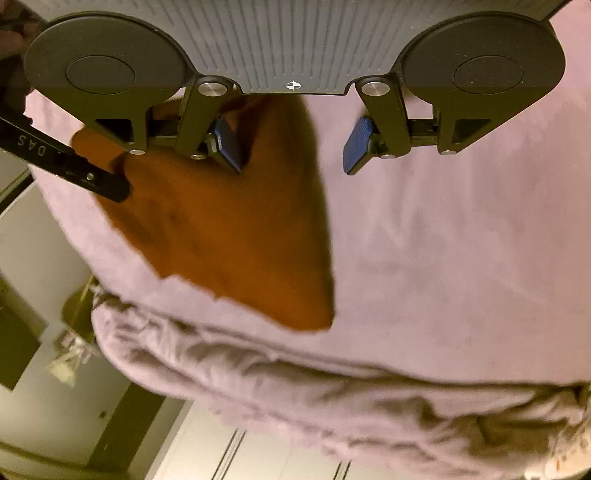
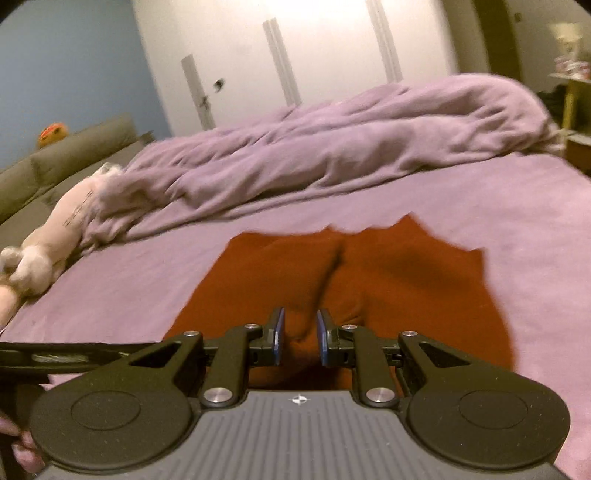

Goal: Fold small clothes

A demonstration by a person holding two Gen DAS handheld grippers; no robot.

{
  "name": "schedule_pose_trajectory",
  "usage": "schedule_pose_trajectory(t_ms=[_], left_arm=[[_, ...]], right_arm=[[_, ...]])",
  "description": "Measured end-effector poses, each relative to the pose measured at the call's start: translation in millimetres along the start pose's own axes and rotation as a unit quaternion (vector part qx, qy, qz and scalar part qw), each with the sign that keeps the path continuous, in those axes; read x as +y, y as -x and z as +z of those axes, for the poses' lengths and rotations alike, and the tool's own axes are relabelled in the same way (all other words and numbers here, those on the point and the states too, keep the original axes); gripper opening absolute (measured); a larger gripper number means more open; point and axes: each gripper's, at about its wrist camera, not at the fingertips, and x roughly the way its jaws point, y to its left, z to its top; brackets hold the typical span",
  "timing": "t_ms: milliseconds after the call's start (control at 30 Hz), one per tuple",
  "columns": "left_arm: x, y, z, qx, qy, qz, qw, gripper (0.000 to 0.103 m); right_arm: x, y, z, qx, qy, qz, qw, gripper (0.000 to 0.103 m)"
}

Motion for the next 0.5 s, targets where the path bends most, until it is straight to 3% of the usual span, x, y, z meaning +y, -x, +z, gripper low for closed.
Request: schedule_pose_trajectory(t_ms=[100,233,267,333,367,500], left_arm=[[5,-5,-9,0.007,-0.007,-0.012,0.9999,0.07],[9,-6,-11,0.009,0.005,-0.02,0.9997,0.073],[11,-6,-12,0.009,0.005,-0.019,0.9998,0.073],[11,-7,-14,0.009,0.008,-0.019,0.9997,0.073],[10,-8,-14,0.01,0.011,-0.018,0.9997,0.073],[5,-9,-13,0.013,0.005,-0.017,0.9998,0.073]], right_arm=[[0,-27,-12,0.053,0.023,-0.016,0.998,0.018],[-9,-27,-9,0.07,0.012,-0.002,0.997,0.019],[-12,-25,-1,0.071,-0.01,0.007,0.997,0.022],[-18,-24,11,0.064,-0.047,0.028,0.996,0.046],[-19,-28,17,0.062,-0.057,0.036,0.996,0.05],[-19,-57,29,0.088,-0.083,0.064,0.991,0.056]])
